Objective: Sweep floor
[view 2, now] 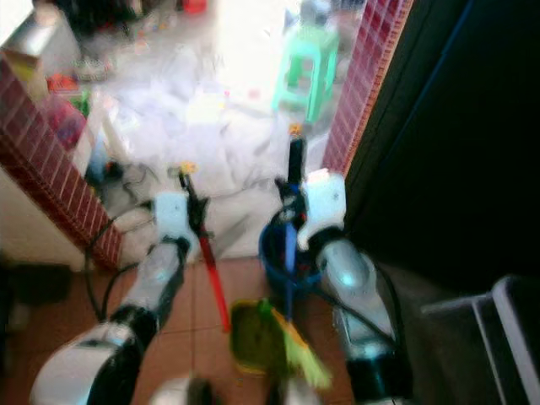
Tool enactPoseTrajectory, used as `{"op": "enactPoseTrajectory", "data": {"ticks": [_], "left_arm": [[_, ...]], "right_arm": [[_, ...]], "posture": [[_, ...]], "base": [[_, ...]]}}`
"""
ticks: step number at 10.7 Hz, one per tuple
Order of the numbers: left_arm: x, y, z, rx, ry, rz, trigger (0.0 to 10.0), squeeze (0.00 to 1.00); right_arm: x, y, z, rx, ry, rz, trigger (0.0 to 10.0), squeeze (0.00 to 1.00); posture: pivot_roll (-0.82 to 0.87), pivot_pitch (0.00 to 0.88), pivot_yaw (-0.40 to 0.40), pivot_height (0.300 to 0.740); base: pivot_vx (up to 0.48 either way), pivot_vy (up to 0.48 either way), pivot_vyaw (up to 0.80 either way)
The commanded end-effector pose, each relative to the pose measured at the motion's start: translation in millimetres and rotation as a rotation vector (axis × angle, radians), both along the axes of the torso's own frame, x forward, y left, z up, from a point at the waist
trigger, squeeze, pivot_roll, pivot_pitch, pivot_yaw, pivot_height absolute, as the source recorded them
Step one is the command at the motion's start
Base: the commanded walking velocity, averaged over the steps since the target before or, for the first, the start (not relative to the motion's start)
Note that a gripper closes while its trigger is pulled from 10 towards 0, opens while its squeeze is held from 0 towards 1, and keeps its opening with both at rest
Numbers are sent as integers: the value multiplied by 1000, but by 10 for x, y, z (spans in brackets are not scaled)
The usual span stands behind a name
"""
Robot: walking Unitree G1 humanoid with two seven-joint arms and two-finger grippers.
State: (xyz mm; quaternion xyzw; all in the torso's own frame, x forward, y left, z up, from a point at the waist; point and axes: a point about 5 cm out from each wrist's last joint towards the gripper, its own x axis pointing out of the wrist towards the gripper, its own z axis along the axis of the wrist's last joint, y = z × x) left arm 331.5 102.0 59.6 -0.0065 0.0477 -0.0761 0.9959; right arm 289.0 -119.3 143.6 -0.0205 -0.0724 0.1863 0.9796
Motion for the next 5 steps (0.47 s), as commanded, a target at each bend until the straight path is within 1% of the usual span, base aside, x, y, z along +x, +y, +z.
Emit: {"op": "enactPoseTrajectory", "data": {"ticks": [1,3,5], "left_arm": [[-16,63,-48,38,24,-8,10000,0],[-17,55,-50,42,24,-11,10000,0],[-29,11,-52,65,16,-39,10000,0]], "right_arm": [[15,12,42,-15,-28,-4,10000,0],[30,-11,38,-26,-32,-20,10000,0],[56,-59,107,-54,-89,-68,10000,0]], "posture": [[-118,46,-27,740],[-118,44,-27,740],[-118,39,-26,740]], "base": [[0,0,0],[0,0,0],[0,0,0]]}}
